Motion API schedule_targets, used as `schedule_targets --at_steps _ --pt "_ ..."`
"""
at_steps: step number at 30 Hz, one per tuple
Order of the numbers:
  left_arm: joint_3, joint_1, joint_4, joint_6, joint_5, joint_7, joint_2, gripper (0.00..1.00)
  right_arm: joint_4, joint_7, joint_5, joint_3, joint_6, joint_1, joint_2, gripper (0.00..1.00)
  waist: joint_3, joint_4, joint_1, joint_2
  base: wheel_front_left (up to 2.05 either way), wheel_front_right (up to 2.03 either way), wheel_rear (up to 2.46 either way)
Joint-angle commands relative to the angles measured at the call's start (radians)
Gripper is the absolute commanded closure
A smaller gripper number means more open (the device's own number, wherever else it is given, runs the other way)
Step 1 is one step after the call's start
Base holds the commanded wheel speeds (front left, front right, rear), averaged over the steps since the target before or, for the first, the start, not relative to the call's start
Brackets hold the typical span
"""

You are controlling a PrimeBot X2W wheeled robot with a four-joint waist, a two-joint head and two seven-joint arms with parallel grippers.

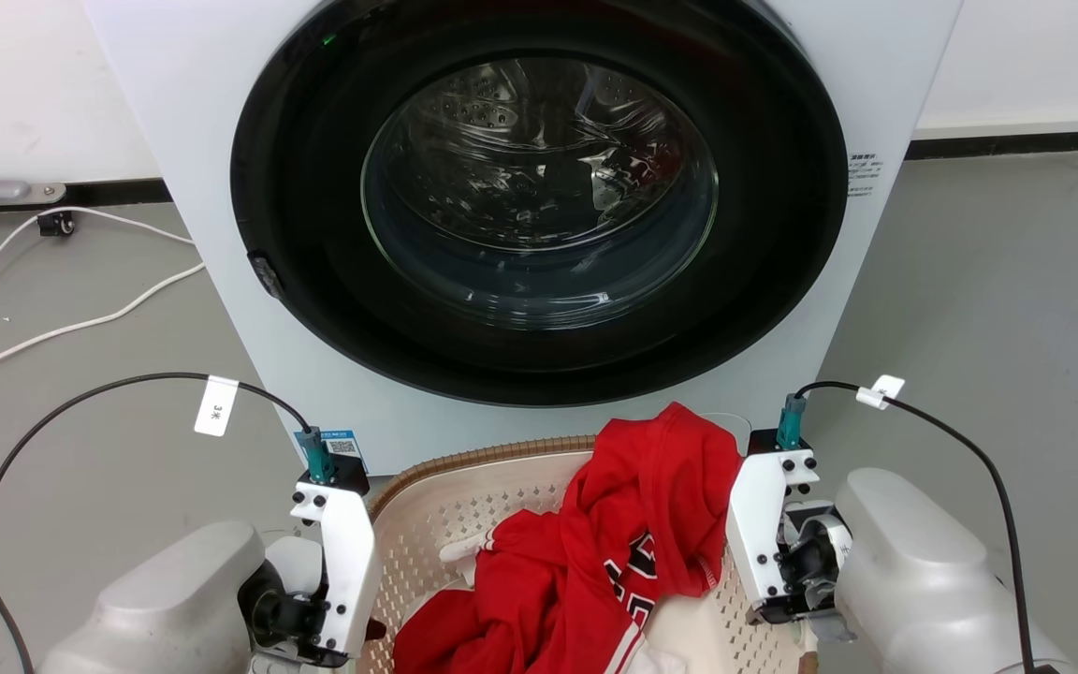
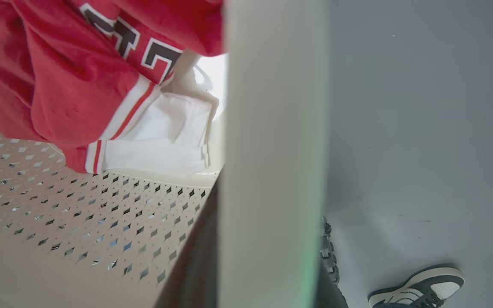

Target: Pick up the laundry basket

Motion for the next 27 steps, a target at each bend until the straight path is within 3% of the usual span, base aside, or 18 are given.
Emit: schedule_targets --at_steps 1,27 --pt "-0.011 -0.006 0.016 -0.004 0.013 0.016 0.030 1.00 0.006 -0.003 -0.007 0.013 0.012 -0.016 -0.034 1.00 0.000 0.000 0.0002 0.0000 0.00 0.00 0.00" --pt "-0.012 -0.020 0.032 -0.004 0.009 0.035 0.018 1.00 0.029 -0.020 0.070 0.083 0.012 -0.039 -0.033 1.00 0.000 -0.006 0.0002 0.0000 0.00 0.00 0.00"
